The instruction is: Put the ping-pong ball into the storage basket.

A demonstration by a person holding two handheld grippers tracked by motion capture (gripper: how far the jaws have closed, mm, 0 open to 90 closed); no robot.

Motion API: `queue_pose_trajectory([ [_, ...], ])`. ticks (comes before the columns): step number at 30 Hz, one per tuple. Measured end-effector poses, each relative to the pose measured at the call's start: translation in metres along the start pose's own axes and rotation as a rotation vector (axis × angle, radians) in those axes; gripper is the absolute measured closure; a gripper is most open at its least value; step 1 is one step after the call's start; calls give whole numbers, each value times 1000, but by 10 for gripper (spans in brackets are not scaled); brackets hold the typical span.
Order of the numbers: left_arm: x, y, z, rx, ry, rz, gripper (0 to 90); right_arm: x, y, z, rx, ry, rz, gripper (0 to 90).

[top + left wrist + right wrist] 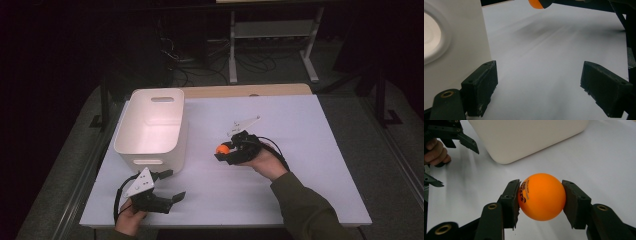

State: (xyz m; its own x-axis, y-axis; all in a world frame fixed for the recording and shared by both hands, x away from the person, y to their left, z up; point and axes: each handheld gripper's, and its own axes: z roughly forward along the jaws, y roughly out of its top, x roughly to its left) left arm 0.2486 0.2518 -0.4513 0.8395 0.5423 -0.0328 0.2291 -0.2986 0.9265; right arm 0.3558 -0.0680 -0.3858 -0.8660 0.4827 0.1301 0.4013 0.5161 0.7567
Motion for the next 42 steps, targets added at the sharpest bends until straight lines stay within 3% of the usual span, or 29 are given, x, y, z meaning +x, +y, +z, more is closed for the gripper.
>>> queue_pose_trajectory([
  [42, 0, 0, 0, 1, 1, 0, 142, 9, 50, 3, -15, 21, -68, 496],
])
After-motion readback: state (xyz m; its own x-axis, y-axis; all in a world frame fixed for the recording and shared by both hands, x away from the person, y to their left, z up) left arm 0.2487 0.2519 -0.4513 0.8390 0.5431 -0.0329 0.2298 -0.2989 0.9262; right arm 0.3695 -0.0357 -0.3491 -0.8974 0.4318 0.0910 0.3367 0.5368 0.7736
